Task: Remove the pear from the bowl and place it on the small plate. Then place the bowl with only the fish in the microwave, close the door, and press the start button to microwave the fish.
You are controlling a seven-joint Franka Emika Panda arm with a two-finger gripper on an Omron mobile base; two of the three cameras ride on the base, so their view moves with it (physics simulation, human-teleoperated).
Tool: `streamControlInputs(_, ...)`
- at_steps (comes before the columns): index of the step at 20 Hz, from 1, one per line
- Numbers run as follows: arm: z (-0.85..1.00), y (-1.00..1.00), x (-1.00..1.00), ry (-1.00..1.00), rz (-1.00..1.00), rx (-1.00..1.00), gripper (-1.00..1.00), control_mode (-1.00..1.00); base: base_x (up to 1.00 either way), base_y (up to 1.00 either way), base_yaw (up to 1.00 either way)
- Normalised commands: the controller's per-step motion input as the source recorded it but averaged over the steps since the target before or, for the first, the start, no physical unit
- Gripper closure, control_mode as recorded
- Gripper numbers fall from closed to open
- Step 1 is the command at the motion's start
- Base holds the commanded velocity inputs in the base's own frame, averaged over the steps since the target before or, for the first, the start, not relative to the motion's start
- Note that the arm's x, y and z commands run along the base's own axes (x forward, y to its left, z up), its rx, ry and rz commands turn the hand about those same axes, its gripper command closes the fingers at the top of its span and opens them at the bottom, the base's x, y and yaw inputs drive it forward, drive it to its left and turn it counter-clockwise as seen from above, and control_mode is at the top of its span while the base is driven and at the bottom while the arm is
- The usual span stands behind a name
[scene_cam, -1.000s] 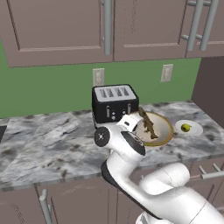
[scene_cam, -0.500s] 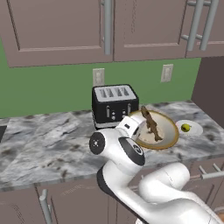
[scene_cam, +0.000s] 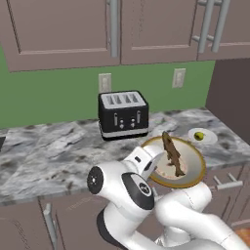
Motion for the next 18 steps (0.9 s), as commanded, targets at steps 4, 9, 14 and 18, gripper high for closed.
streamControlInputs(4, 0.00, 0.00, 0.00, 0.00, 0.00, 0.00, 1.00, 1.00, -1.00, 0.08, -0.25)
streamControlInputs(9, 0.00, 0.00, 0.00, 0.00, 0.00, 0.00, 1.00, 1.00, -1.00, -0.28, -0.23)
streamControlInputs(14, 0.00, 0.00, 0.00, 0.00, 0.00, 0.00, 1.00, 1.00, -0.89, -0.96, -0.35)
streamControlInputs(18, 0.00, 0.00, 0.00, 0.00, 0.00, 0.00, 1.00, 1.00, -0.41, -0.83, -0.59)
